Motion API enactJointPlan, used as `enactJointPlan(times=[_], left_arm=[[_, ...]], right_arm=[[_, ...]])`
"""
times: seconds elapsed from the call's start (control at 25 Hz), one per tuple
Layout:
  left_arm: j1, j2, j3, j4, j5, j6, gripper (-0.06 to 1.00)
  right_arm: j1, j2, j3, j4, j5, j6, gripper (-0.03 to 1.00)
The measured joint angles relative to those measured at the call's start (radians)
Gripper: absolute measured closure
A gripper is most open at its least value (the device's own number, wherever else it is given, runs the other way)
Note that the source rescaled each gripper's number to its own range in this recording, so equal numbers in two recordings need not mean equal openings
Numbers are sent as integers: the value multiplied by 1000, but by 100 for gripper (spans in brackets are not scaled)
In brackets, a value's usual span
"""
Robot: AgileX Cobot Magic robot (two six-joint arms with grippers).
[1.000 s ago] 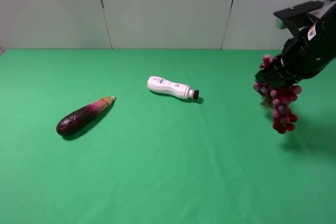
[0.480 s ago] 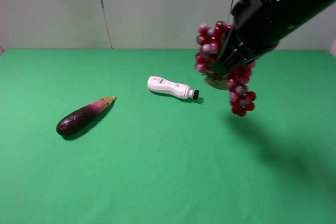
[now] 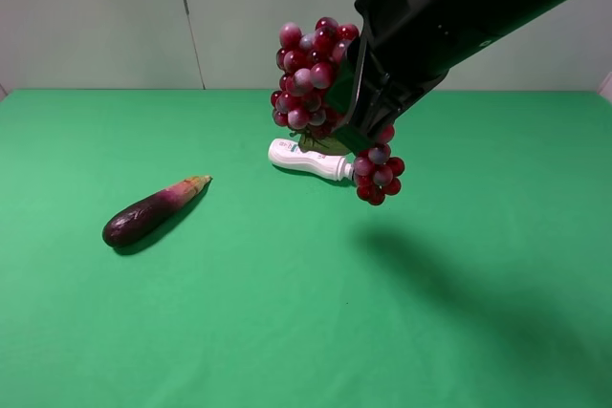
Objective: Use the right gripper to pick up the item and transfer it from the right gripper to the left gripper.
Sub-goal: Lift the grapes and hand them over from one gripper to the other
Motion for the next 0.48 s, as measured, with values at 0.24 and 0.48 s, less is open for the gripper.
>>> enactJointPlan(times=[0.24,0.48], left_arm=[[0,0,0,0,0,0,-1],[0,0,0,0,0,0,-1]], right_arm=[[0,52,0,14,-9,-15,95],[0,77,0,38,-8,-32,95]])
